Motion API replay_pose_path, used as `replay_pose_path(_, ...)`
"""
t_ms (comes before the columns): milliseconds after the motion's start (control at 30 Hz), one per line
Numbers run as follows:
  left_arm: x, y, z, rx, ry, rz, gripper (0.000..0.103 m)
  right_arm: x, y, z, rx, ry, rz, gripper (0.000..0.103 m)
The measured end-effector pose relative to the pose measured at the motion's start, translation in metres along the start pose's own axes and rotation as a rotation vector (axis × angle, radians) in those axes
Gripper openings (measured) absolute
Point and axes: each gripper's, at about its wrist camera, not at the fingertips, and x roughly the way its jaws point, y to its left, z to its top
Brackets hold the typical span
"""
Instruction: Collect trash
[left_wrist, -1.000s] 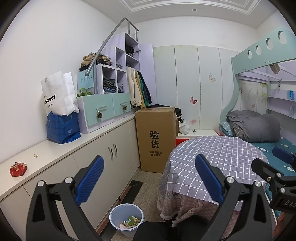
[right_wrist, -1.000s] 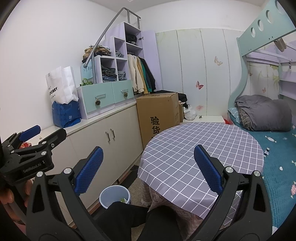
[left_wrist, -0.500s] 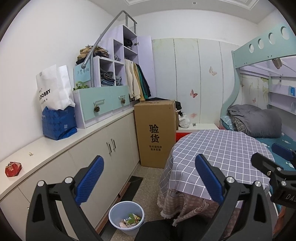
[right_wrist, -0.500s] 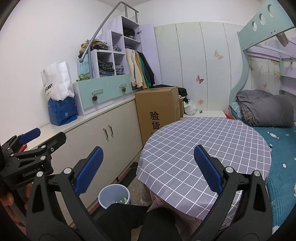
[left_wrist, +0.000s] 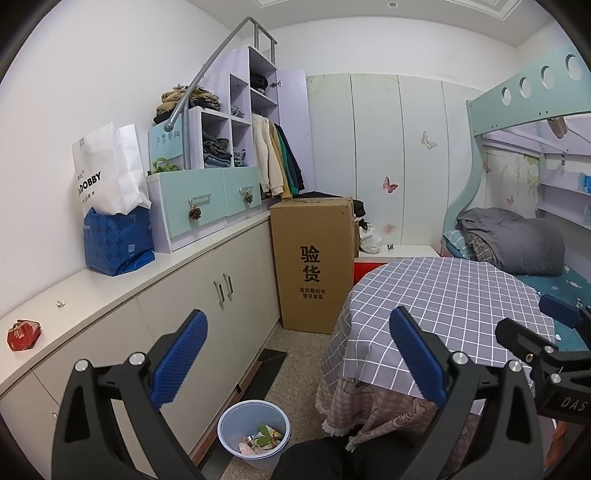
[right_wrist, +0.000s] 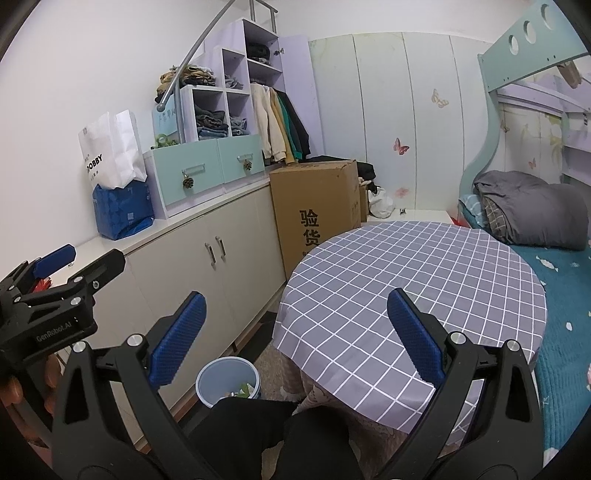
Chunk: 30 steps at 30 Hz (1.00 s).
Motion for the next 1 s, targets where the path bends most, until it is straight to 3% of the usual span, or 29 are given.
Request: replay_pose_path(1000,0.005,-0.004,-0.002,0.017,0.013,0.001,0.097,0.004,-0.012,-0.007,0.035,0.016,0.009,0.096)
